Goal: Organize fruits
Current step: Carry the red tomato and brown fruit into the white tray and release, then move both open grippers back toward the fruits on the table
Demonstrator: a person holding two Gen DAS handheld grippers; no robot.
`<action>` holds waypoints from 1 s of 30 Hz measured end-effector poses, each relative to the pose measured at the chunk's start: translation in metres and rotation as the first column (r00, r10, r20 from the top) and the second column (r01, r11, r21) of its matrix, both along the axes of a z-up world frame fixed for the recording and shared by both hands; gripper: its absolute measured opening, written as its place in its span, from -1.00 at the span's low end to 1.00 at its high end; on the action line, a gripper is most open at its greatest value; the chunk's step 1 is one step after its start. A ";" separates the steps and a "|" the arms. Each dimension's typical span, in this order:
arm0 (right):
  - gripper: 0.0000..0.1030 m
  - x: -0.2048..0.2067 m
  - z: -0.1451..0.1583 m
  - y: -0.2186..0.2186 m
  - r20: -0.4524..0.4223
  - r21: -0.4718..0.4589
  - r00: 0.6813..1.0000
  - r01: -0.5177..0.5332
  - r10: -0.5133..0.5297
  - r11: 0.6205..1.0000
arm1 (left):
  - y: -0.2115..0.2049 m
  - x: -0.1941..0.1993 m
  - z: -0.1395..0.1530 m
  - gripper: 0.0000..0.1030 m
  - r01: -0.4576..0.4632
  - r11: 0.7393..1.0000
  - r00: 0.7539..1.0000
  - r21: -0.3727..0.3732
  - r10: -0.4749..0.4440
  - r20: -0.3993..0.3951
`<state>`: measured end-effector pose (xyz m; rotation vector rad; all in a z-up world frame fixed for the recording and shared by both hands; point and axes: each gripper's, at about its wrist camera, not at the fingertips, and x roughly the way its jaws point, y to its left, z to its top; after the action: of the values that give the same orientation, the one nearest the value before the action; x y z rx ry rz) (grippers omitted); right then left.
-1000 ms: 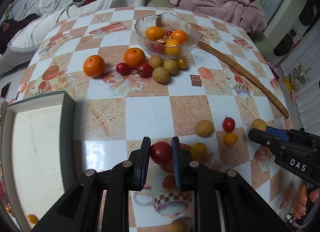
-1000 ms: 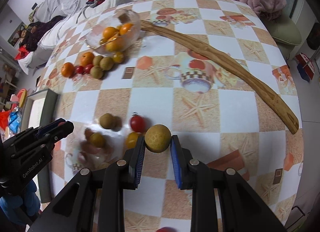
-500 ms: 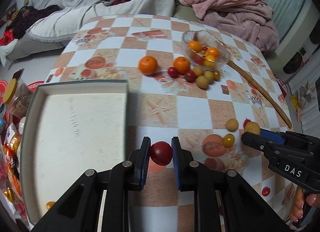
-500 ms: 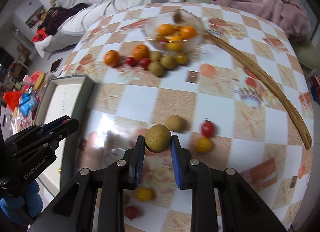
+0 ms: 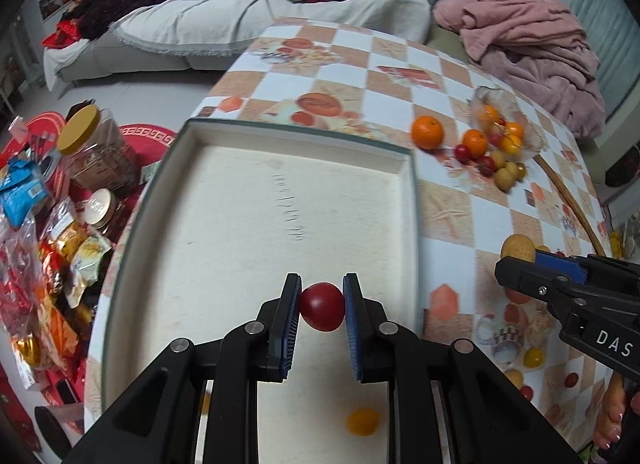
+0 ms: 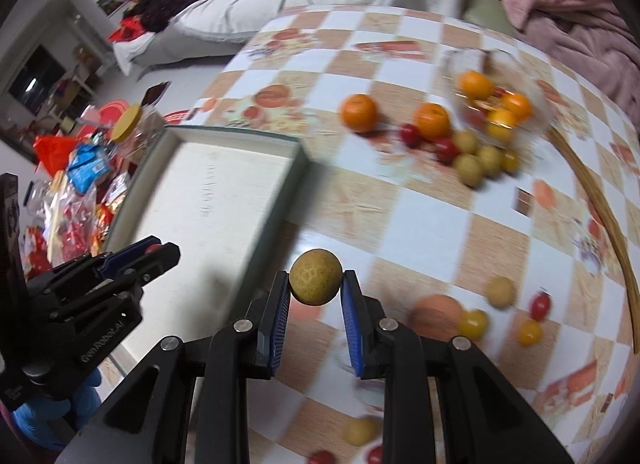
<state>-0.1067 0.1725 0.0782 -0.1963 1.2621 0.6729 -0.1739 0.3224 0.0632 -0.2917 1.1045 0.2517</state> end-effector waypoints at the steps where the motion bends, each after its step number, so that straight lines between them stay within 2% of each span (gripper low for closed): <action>1: -0.46 -0.002 0.000 0.006 -0.001 0.002 1.000 -0.011 0.011 1.000 | 0.006 -0.003 -0.002 -0.56 -0.013 1.000 1.000 0.001 0.013 -0.003; 12: -0.46 -0.019 -0.017 0.077 -0.023 -0.014 0.990 -0.141 0.141 0.990 | 0.048 -0.022 -0.021 -0.56 -0.103 0.994 0.993 0.030 0.104 -0.055; 23: -0.45 -0.019 -0.051 0.100 -0.066 -0.104 0.977 -0.210 0.204 0.972 | 0.054 -0.023 -0.042 -0.52 -0.101 0.992 0.984 0.073 0.110 -0.137; 25: -0.40 -0.021 -0.055 0.102 -0.074 -0.110 0.973 -0.224 0.217 0.968 | 0.054 -0.024 -0.042 -0.38 -0.099 0.991 0.984 0.091 0.110 -0.137; 26: -0.32 -0.022 -0.054 0.102 -0.063 -0.112 0.972 -0.231 0.225 0.966 | 0.054 -0.024 -0.043 0.04 -0.097 0.991 0.984 0.096 0.111 -0.143; 27: -0.16 -0.023 -0.053 0.104 -0.069 -0.102 0.969 -0.242 0.236 0.965 | 0.055 -0.024 -0.043 0.37 -0.101 0.990 0.983 0.101 0.115 -0.141; 28: -0.06 -0.024 -0.053 0.105 -0.073 -0.097 0.969 -0.244 0.238 0.965 | 0.055 -0.026 -0.041 0.37 -0.113 0.985 0.983 0.128 0.130 -0.129; 29: 0.00 -0.024 -0.051 0.105 -0.070 -0.094 0.970 -0.240 0.234 0.966 | 0.056 -0.027 -0.040 0.37 -0.114 0.984 0.983 0.137 0.131 -0.128; 30: 0.14 -0.024 -0.049 0.104 -0.065 -0.091 0.971 -0.235 0.230 0.968 | 0.058 -0.028 -0.039 0.37 -0.116 0.984 0.982 0.135 0.133 -0.131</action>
<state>-0.1305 0.2764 0.0287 -0.4154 1.3375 0.8222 -0.2017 0.3802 0.0238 -0.2330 1.2042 0.4577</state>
